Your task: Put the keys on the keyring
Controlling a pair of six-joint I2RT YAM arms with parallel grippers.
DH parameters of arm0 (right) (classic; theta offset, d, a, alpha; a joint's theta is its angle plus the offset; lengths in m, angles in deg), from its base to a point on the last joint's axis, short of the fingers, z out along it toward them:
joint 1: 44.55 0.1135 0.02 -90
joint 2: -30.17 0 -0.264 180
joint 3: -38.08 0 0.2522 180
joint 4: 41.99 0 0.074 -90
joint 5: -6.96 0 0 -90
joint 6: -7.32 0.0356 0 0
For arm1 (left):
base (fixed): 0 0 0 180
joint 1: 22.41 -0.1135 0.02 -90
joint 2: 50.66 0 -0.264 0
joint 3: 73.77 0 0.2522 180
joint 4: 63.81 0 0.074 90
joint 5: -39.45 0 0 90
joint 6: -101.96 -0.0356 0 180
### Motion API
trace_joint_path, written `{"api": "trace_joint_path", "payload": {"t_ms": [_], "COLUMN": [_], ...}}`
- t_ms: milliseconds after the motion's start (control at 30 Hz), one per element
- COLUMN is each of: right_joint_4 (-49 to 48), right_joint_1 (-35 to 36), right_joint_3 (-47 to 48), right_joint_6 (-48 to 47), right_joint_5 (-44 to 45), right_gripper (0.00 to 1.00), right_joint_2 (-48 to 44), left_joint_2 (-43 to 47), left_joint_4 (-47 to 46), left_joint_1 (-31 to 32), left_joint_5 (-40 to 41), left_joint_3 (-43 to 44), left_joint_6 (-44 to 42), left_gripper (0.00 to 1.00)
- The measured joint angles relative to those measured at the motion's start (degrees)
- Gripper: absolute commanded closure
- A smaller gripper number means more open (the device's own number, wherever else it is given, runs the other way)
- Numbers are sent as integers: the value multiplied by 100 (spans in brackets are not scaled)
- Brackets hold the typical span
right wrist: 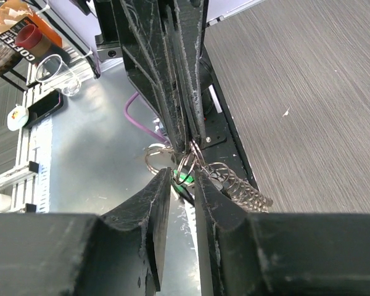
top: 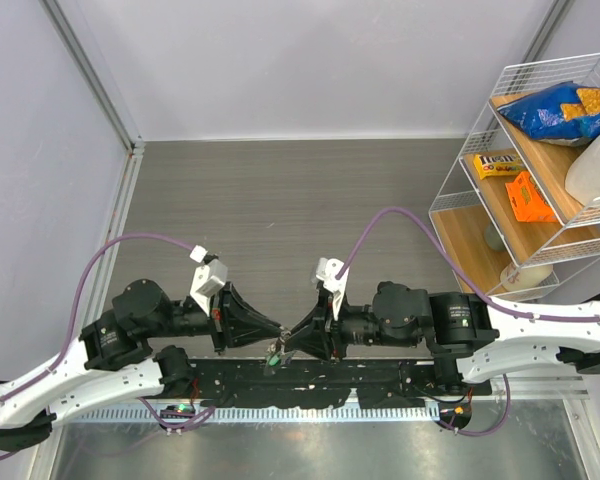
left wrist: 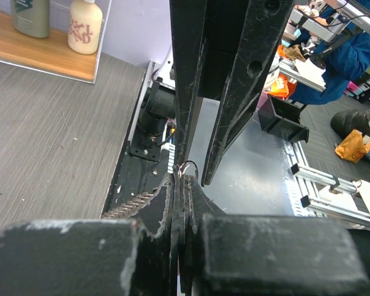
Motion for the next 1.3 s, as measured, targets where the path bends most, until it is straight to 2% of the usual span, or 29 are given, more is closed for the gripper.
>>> {"api": "trace_joint_path", "payload": {"t_ms": [700, 767, 867, 1300], "right_joint_4": [-264, -267, -262, -442], "right_joint_1": [-114, -129, -140, -153], "right_joint_3": [0, 0, 0, -127], "right_joint_6": [214, 229, 238, -79], "right_joint_5": [22, -17, -46, -175], "right_gripper": [78, 82, 94, 94], "right_joint_2": [181, 205, 214, 109], "left_joint_2": [90, 103, 114, 170], "left_joint_4": [0, 2, 2, 0], "left_joint_1": [-20, -20, -20, -20], "left_joint_5": [63, 68, 66, 111], "left_joint_3": [-28, -28, -28, -33], "left_joint_6": [13, 15, 15, 46], "left_gripper": [100, 100, 100, 100]}}
